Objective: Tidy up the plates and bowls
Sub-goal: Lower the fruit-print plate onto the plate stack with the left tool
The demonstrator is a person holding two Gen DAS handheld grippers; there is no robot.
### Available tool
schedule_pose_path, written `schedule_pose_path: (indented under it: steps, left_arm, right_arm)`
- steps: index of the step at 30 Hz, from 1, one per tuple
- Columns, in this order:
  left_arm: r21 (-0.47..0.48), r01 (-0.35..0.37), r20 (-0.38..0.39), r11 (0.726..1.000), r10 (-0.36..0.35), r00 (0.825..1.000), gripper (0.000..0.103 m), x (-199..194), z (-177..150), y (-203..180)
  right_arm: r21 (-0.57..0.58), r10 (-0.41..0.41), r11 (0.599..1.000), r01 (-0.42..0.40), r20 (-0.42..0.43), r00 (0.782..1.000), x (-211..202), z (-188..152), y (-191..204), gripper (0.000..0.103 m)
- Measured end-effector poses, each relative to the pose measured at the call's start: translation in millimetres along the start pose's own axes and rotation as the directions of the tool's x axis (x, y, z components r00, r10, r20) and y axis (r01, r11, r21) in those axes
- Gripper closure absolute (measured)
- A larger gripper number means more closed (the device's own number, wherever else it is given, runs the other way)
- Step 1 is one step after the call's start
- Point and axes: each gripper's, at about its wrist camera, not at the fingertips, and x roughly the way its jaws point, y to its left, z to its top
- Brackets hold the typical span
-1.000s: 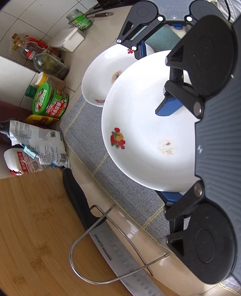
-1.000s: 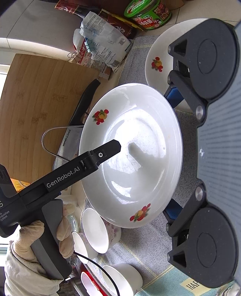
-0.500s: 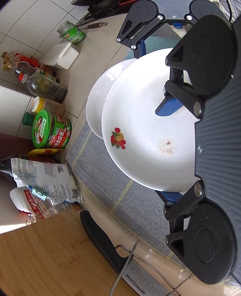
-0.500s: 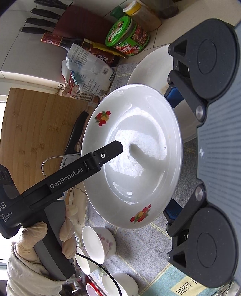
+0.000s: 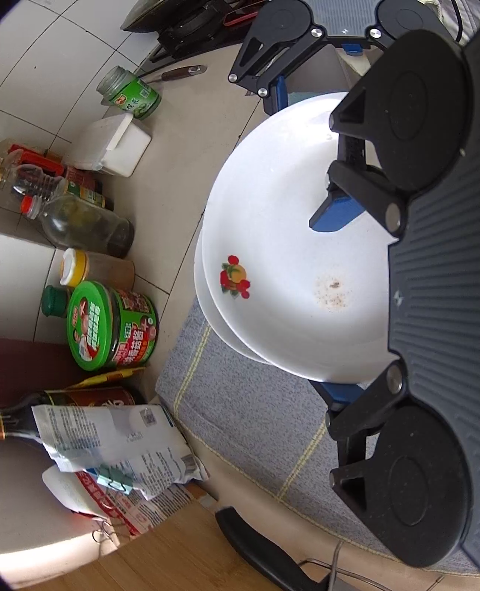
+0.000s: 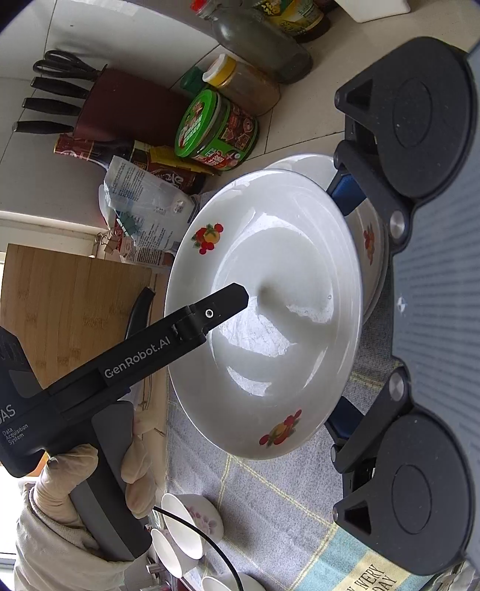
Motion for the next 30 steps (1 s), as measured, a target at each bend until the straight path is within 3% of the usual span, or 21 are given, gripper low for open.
schedule_pose_path:
  steps: [15, 30]
  left_arm:
    - [0.030, 0.057, -0.039, 0.998, -0.056, 0.998, 0.023, 35.5, 21.0, -15.3]
    - [0.039, 0.068, -0.067, 0.997, -0.065, 0.996, 0.023, 51.8, 26.8, -16.6]
  right_arm:
    - [0.055, -0.056, 0.997, 0.058, -0.041, 0.998, -1.7, -18.2, -20.2, 0.000]
    - [0.073, -0.076, 0.994, 0.080, -0.064, 0.995, 3.6, -21.7, -24.3, 0.000]
